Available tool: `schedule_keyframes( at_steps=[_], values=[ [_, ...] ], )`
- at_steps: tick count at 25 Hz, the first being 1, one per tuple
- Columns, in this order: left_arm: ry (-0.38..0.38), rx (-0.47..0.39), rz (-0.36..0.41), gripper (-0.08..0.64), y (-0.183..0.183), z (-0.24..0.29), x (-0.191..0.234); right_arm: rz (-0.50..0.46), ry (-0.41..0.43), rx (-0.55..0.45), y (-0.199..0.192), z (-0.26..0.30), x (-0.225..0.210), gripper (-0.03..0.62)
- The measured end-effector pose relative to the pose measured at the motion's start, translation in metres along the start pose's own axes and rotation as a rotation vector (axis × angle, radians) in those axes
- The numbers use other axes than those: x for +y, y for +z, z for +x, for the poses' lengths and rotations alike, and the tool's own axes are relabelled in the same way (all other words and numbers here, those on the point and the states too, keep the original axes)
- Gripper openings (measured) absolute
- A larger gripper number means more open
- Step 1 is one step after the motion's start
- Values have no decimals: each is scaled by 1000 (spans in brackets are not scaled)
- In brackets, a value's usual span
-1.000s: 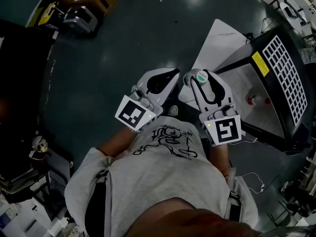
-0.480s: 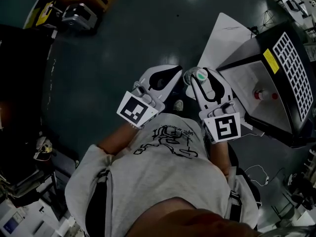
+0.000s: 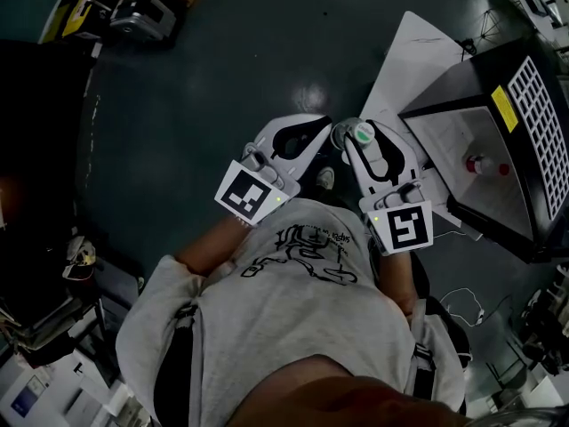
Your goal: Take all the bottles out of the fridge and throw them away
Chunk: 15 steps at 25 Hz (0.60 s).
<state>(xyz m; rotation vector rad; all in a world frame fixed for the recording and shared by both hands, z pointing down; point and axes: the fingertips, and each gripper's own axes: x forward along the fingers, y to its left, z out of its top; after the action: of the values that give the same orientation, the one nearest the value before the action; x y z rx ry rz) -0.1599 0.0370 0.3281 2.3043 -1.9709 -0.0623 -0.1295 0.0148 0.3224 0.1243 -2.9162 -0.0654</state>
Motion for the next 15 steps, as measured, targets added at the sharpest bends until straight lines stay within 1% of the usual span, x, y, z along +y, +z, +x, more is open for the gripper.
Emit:
schedule_keyframes(
  at_steps=[8,15],
  values=[
    [4,13,-19,8,-20,-8,7,1,13,37,-20,11,12,154],
    [6,38,-21,8,-47,-14,13,15,15,53,-46,20,20,153]
  ],
)
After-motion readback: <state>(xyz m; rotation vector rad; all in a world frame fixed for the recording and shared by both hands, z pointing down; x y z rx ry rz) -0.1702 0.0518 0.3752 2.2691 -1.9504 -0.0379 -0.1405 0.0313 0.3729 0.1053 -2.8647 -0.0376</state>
